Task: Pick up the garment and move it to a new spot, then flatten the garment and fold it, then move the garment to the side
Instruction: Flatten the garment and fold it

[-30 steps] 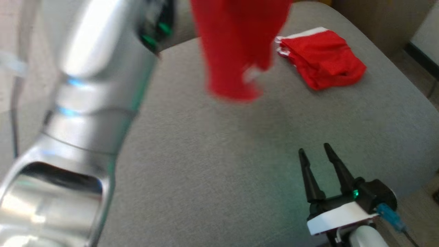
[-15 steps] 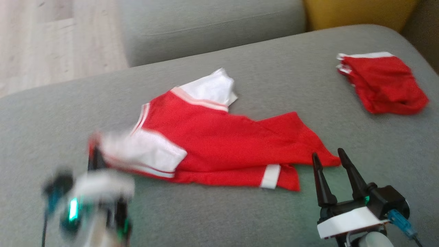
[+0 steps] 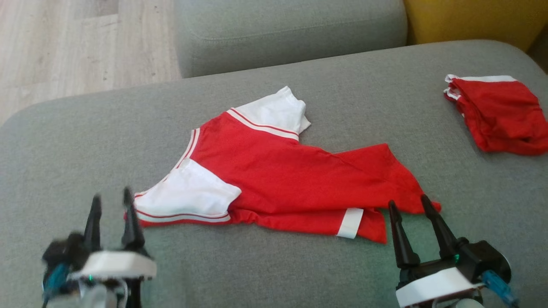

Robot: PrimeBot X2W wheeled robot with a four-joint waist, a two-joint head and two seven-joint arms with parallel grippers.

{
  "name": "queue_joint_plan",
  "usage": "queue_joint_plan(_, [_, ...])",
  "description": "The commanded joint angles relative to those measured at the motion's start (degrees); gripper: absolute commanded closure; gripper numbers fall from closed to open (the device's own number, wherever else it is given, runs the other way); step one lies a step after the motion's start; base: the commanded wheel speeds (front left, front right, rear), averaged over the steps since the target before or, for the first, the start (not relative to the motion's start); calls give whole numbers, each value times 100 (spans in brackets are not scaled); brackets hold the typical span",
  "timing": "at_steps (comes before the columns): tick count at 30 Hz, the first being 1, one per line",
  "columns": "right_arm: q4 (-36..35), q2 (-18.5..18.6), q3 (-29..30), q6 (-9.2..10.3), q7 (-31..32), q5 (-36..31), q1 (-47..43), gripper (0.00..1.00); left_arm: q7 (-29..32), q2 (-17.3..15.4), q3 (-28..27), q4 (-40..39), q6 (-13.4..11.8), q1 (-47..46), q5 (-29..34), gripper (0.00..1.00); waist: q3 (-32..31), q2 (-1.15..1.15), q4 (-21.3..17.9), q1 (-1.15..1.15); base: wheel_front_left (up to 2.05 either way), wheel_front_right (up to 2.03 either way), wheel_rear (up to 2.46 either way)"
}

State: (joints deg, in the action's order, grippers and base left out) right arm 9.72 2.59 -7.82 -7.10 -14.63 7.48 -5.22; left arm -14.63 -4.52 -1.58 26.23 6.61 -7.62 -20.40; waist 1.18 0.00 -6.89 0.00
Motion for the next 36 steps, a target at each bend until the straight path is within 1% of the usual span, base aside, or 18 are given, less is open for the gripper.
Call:
queue_joint_plan(1, [-174,29,-164,-39,-37,-53,211,0,-37,-189,-75,-194,26,-410,67,0,28,0,-38,0,0,0,0])
queue_joint_plan(4, [-179,29,-198,-39,-37,-70,258,0,73,-535,488,-60,78,-890,133,0,117,0,-132,0,0,0,0])
queue_joint_plan(6, [-187,29,-195,-39,-37,-82,285,0,423,-855,1236,-88,83,-1261,-60,0,199,0,-191,0,0,0,0])
queue_joint_plan(9, [-209,29,-209,-39,-37,-94,355,0,1067,-1513,2397,-198,85,-1804,-566,0,367,0,-277,0,0,0,0])
queue_joint_plan(11, [-226,29,-226,-39,-37,-101,429,0,1446,-1910,3009,-252,86,-2167,-996,0,504,0,-338,0,0,0,0])
queue_joint_plan(14, [-245,29,-260,-39,-37,-96,577,0,1931,-2381,3700,-222,87,-2665,-1644,0,730,0,-443,0,0,0,0])
queue_joint_plan(16, [-257,29,-274,-39,-37,-83,664,0,2225,-2603,4052,-126,87,-2933,-2040,0,877,0,-505,0,0,0,0])
queue_joint_plan(18, [-263,29,-301,-39,-37,-68,733,0,2415,-2788,4385,-16,87,-3164,-2301,0,1001,0,-559,0,0,0,0])
queue_joint_plan(21, [-250,29,-353,-39,-37,-57,824,0,2506,-2975,4790,224,87,-3432,-2583,0,1150,0,-620,0,0,0,0])
queue_joint_plan(24, [-238,29,-372,-39,-37,-37,906,0,2504,-3095,5067,553,87,-3642,-2757,0,1253,0,-665,0,0,0,0])
queue_joint_plan(27, [-232,29,-352,-39,-37,-22,934,0,2573,-3135,5297,882,87,-3758,-2871,0,1296,0,-673,0,0,0,0])
queue_joint_plan(30, [-226,29,-349,-39,-37,-19,931,0,2546,-3162,5542,1122,87,-3855,-2856,0,1308,0,-666,0,0,0,0])
queue_joint_plan(36, [-201,29,-359,-39,-37,-8,937,0,2315,-3147,5931,1250,87,-3974,-3058,0,1298,0,-645,0,0,0,0])
